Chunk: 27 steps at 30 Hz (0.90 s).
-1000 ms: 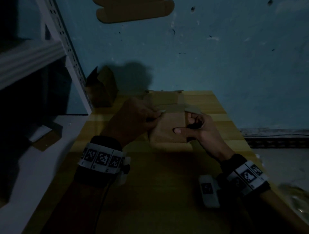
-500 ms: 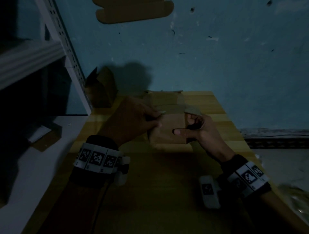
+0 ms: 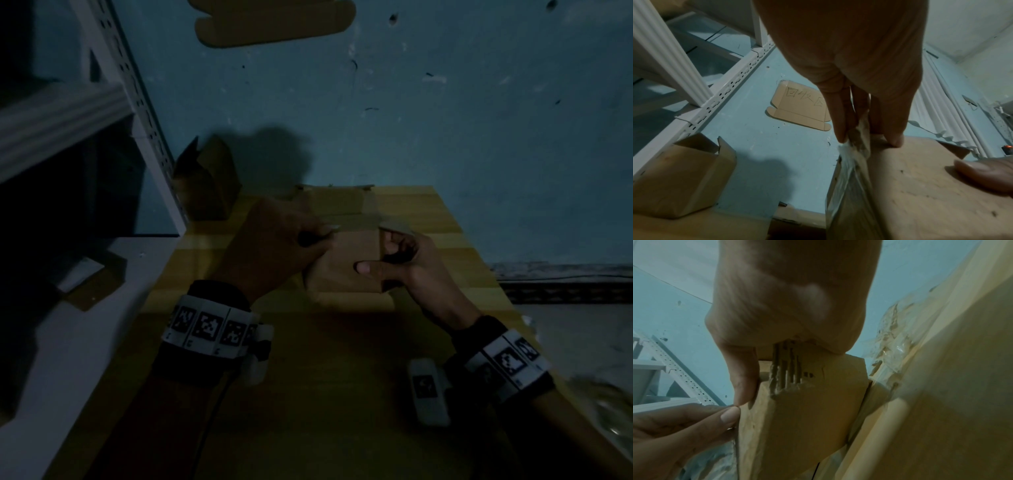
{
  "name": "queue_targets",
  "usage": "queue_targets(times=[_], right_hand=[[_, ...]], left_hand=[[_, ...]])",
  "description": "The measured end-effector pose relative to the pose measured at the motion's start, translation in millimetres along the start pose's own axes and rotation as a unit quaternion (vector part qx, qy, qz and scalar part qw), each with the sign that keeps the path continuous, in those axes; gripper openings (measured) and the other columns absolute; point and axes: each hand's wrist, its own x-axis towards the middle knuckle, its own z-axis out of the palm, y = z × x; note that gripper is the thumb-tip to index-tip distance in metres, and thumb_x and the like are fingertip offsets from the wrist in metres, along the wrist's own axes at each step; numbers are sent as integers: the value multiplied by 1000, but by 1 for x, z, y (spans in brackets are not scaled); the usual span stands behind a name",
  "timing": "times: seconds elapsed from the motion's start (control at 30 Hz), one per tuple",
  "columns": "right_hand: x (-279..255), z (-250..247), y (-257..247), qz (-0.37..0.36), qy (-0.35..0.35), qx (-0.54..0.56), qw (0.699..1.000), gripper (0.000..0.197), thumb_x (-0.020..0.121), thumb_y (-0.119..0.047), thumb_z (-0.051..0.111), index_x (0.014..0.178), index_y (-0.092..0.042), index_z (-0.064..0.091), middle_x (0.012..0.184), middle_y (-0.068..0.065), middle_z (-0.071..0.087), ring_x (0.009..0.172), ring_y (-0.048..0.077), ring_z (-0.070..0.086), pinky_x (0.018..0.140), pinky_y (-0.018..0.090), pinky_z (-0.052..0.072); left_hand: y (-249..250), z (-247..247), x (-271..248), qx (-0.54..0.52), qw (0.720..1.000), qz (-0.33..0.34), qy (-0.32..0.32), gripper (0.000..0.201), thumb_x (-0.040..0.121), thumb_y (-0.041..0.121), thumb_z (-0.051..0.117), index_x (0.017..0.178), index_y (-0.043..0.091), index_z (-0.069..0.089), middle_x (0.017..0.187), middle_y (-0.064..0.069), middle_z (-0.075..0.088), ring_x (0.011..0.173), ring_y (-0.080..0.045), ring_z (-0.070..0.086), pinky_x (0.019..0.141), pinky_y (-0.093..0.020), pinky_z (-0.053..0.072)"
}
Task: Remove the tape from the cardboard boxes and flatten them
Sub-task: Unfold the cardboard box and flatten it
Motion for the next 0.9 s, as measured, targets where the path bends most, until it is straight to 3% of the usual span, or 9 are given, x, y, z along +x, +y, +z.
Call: queue_targets(times=[0.1, 0.2, 0.33, 0.53, 0.7, 0.77, 0.9], right_hand=[[1, 0, 0, 4, 3, 7, 1000, 37, 79, -2, 80, 115, -8, 73, 104, 2, 79, 96, 20, 75, 66, 30, 58], [0, 0, -2, 2, 3, 9, 1000, 32, 81, -2, 78, 111, -10, 74, 104, 3, 79, 96, 22, 75, 74, 38, 59], [0, 0, -3, 3, 0, 25, 1000, 32, 81, -2, 77, 112, -9, 74, 104, 4, 79, 95, 19, 75, 71, 29, 59], [1, 1, -2, 11, 9, 31, 999, 36, 76, -12, 80, 112, -10, 75, 104, 8, 79, 95, 26, 74, 76, 40, 53], [1, 0, -3, 9, 6, 29, 1000, 34, 81, -3, 78, 115, -7, 73, 102, 3, 79, 92, 18, 75, 66, 26, 56], [1, 0, -3, 8, 5, 33, 999, 36, 82, -2, 78, 117, -7, 73, 104, 4, 79, 95, 18, 75, 69, 24, 57], [1, 0, -3, 7, 5, 24, 1000, 34, 81, -5, 79, 113, -14, 74, 104, 1, 79, 96, 18, 75, 70, 32, 60]], left_hand=[[3, 0, 0, 13, 1000, 2, 2, 34, 85, 38, 64, 92, 9, 79, 82, -10, 76, 71, -20, 72, 58, -39, 59], [7, 2, -1, 60, 998, 19, -5, 29, 87, 32, 63, 91, 8, 79, 82, -11, 75, 69, -22, 70, 57, -39, 57], [7, 5, -1, 84, 996, 29, -4, 27, 91, 27, 62, 93, 5, 77, 83, -16, 74, 71, -29, 71, 59, -42, 58], [10, 7, 1, 116, 993, 22, -2, 29, 89, 30, 58, 94, 7, 76, 81, -12, 73, 67, -28, 68, 56, -41, 55], [10, 12, 0, 127, 992, 13, 5, 30, 88, 29, 57, 87, 5, 75, 76, -12, 73, 62, -27, 68, 52, -39, 57], [9, 14, -1, 132, 991, 6, 0, 25, 89, 27, 60, 85, 7, 73, 77, -11, 72, 64, -27, 68, 54, -39, 56], [12, 15, -1, 131, 991, -10, 8, 15, 86, 22, 69, 82, 8, 70, 74, -9, 70, 62, -26, 66, 55, -36, 55]])
